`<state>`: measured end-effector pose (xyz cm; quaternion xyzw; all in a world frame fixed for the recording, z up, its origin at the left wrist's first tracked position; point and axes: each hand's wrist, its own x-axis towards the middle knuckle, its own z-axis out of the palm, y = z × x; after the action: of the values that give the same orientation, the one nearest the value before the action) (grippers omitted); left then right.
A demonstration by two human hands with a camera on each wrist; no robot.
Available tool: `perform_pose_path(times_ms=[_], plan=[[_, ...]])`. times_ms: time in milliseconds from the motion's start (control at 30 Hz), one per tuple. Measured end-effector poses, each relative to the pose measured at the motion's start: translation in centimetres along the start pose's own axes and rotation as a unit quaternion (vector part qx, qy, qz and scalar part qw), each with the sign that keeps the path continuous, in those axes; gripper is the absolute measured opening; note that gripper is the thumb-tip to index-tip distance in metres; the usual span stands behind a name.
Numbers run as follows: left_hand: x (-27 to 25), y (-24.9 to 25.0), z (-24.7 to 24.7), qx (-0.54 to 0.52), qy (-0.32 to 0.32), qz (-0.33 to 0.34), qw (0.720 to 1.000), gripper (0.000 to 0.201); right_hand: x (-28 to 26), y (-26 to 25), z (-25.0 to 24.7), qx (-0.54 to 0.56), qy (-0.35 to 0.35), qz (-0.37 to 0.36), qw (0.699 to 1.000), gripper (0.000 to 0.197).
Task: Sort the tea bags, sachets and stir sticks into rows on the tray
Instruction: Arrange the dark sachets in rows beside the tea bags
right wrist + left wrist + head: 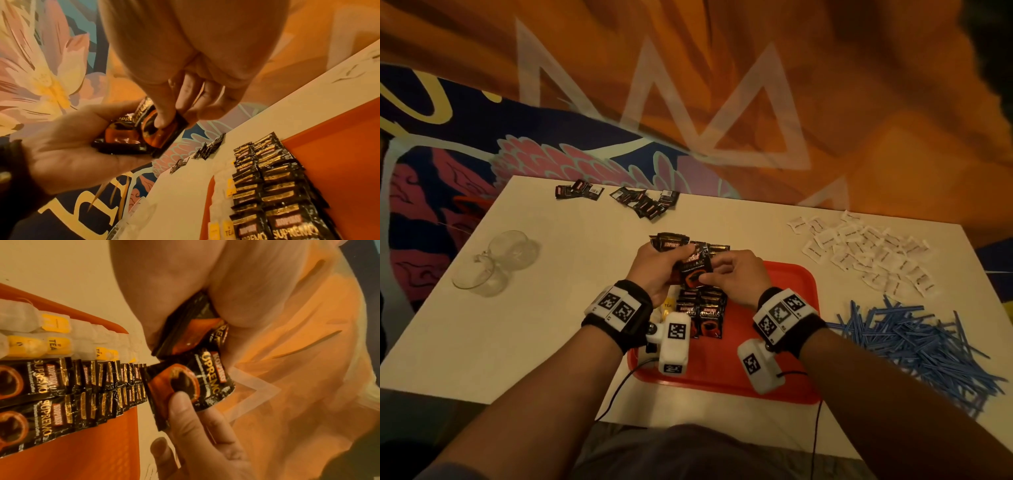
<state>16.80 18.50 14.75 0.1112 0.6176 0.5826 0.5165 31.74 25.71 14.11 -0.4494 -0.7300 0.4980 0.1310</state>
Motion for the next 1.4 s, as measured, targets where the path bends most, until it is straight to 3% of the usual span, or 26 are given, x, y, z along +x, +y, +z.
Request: perform_pose_path(times_ms=[167,267,367,467,567,700,900,1067,1267,1400], plan=[[0.1,-1.1,0.0,0.02,0.017,-0.012,1.0,0.005,-0.3,0.6,0.8,0.007,-0.014,0.013,1.0,0.015],[0.3,-2.2,-0.8,0.012,0.021,-0.009,1.0,0.018,-0.5,1.7,1.8,0.016,-0.016,0.029,0.999,0.019],[0.9,-3.3,-2.3,0.009,0.071,-0.007,0.997,0.02,-0.9,3.3,2.8,-0.01,-0.005,0.046,0.999,0.02],[1.5,-4.6,-4.4,-0.025,0.11,-0.068,0.991,0.019,-1.4,5.3,4.4,-0.022,-0.024,0.081,0.996,0.02],[1.4,-5.8,-6.3,-0.085,0.068,-0.151,0.983,0.008,-1.6,7.4,6.3,-0.044,-0.035,0.132,0.99,0.022],[0.7,-7.3,-8.1,-0.109,0.036,-0.189,0.975,0.007,-1.6,9.5,8.4,-0.048,-0.015,0.187,0.981,0.016],[0.3,-9.9,-11.0,-0.052,0.058,-0.187,0.979,0.019,-0.8,10.9,10.8,-0.059,0.015,0.235,0.97,0.008],[0.4,-10.7,-12.6,-0.046,0.07,-0.191,0.978,0.026,-0.5,11.6,12.0,-0.041,0.052,0.259,0.964,0.012],[0.6,-10.6,-13.0,-0.051,0.068,-0.195,0.977,0.022,-0.3,12.2,12.5,-0.05,0.066,0.273,0.958,0.016],[0.6,-10.7,-12.9,-0.04,0.074,-0.196,0.977,0.034,-0.4,12.4,12.7,-0.053,0.067,0.275,0.958,0.017]])
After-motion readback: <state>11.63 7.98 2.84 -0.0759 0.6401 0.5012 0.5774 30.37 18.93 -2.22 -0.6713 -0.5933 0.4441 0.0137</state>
